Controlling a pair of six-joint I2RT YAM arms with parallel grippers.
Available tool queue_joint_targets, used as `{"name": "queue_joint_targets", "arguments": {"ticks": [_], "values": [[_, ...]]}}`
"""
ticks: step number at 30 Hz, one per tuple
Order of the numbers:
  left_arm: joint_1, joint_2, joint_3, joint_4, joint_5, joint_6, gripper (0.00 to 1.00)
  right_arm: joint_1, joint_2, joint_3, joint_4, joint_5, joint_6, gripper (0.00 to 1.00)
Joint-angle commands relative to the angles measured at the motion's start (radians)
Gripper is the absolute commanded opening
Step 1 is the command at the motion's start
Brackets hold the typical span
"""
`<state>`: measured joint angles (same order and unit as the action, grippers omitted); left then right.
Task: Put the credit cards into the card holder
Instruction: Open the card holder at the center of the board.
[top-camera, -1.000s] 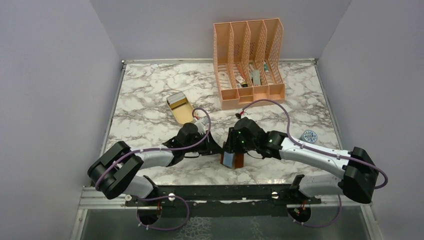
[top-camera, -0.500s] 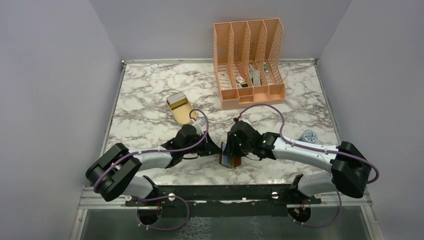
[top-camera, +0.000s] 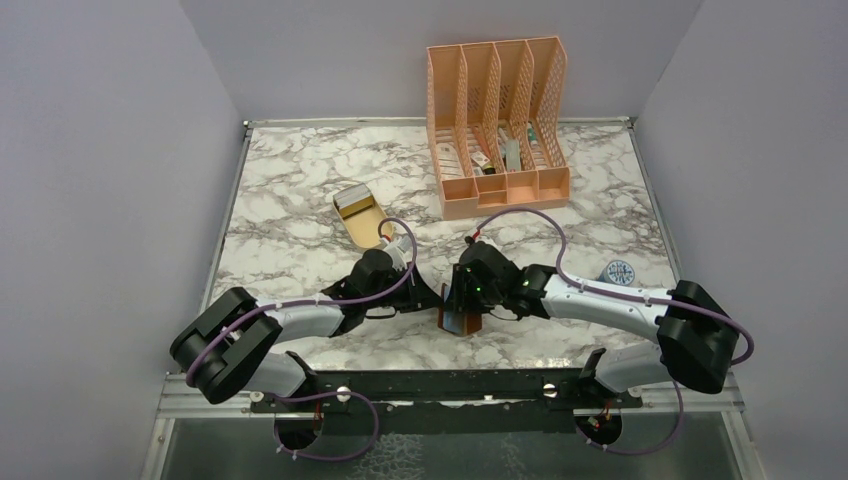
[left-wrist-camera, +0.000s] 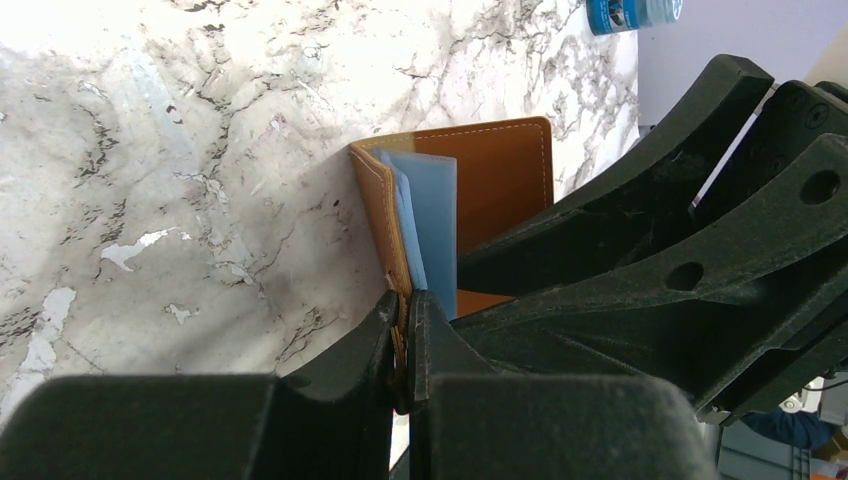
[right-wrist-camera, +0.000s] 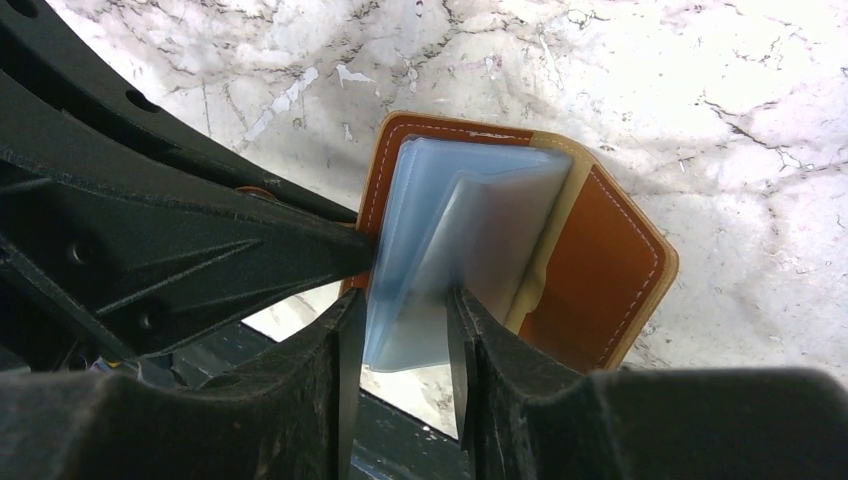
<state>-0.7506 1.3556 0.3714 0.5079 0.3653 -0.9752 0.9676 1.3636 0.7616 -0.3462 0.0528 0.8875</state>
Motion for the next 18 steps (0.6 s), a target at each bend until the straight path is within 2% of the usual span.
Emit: {"name": "queue_joint_targets", "arguments": {"ticks": [1, 10, 18], "values": [[-0.006, -0.026, -0.01, 0.038, -0.021, -0.003, 0.0, 0.0, 0.006, -0.015, 0.011, 0.006, 0.008, 0.35], [-0.006, -0.027, -0.011, 0.038, -0.022, -0.008, 0.0, 0.0, 0.018, -0.022, 0.023, 0.0, 0.005, 0.33], [-0.007, -0.026, -0.01, 0.038, -0.023, -0.01, 0.0, 0.0, 0.01, -0.028, 0.045, -0.022, 0.007, 0.38]]}}
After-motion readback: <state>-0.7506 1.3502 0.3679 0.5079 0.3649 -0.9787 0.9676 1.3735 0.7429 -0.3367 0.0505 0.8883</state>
